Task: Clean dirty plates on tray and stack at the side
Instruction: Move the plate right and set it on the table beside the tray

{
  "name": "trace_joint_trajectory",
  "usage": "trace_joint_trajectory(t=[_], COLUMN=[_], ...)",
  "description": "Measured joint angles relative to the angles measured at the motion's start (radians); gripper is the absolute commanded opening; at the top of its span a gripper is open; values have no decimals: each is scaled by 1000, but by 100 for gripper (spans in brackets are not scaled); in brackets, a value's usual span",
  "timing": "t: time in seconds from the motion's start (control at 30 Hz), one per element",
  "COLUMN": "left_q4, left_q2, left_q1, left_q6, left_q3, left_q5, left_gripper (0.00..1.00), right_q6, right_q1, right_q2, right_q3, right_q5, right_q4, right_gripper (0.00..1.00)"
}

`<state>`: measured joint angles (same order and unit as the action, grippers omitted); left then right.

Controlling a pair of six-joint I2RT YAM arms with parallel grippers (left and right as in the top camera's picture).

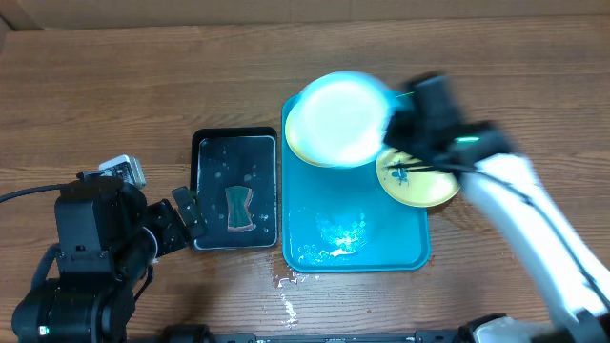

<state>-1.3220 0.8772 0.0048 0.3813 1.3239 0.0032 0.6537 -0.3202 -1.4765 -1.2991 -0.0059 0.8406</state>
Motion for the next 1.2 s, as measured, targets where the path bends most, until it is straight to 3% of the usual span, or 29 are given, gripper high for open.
trace_joint_trajectory(t=[0.13, 0.27, 0.57, 0.9, 1.03, 1.2], left_q4=[-1, -2, -2, -2, -2, -2], left_q2=[0, 0, 0, 0, 0, 0], left_q1=[0, 0, 0, 0, 0, 0], left_q6=[0, 0, 0, 0, 0, 0], left_q3=[0, 0, 0, 0, 0, 0], left_q5=[0, 0, 0, 0, 0, 0], left_gripper=[100, 100, 100, 100, 100, 100], right_q6=[14, 18, 22, 19, 23, -2], right_q1=[306, 582, 942, 923, 855, 732], right_q2=[124, 132, -22, -182, -185, -181], right_q3=[-5, -3, 49, 188, 246, 248], right_q5=[-94, -89, -12, 26, 36, 40], right_q4=[147, 245, 274, 221, 209, 226], right_gripper=[4, 4, 4, 6, 30, 38])
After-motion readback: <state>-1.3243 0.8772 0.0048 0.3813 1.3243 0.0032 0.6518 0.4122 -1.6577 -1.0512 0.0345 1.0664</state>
